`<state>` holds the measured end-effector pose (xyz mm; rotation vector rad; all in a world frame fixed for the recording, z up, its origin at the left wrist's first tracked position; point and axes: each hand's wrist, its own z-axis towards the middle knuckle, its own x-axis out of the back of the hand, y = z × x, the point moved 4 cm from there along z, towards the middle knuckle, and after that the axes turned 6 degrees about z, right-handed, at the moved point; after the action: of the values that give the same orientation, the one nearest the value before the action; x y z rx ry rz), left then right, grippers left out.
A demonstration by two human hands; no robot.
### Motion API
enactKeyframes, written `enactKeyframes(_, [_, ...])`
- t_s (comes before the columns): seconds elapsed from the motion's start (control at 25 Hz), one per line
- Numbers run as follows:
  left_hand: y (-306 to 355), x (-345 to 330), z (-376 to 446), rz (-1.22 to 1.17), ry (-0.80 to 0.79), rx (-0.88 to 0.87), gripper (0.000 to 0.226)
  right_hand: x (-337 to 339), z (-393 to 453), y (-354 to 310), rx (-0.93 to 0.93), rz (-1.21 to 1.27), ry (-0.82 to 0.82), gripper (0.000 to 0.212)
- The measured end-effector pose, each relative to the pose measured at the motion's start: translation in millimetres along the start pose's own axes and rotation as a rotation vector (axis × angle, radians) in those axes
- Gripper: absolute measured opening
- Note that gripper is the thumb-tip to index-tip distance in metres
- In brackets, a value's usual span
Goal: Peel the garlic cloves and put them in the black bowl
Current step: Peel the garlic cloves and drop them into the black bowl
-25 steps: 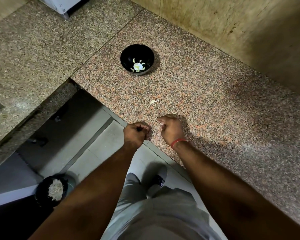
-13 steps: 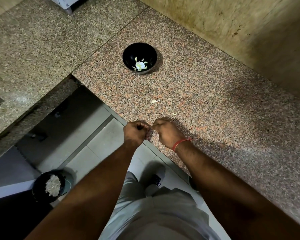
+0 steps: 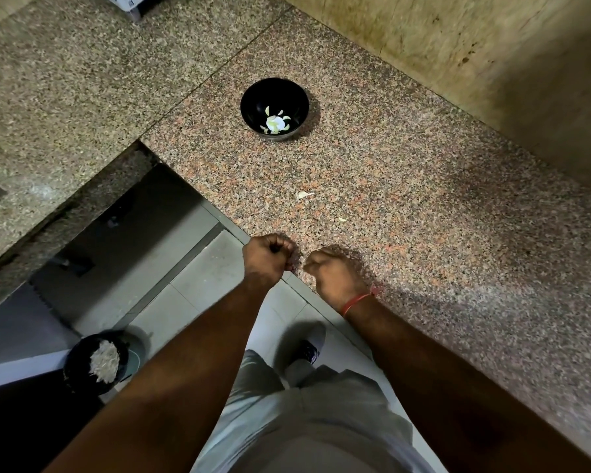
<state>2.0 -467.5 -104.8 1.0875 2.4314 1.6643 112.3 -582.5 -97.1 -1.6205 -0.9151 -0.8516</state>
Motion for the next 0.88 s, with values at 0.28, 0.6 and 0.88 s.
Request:
enactKeyframes(0.28, [-9.2, 7.1, -10.4, -0.081, -0.037, -0.052, 0.013, -11.8, -6.8, -19.5, -0.159, -0.027, 0.118, 0.019])
enactKeyframes(0.6, [-91.1, 111.3, -49.4, -0.337, 0.19, 0.225, 0.01, -77.9, 7.2, -107.8, -0.723, 1.234, 0.393, 0.02])
enactKeyframes(0.88, [-186.6, 258.4, -105.8, -0.565, 0.356, 0.354, 0.009, -124.2, 67.2, -259.0, -0.692, 1.808, 0.148, 0.019])
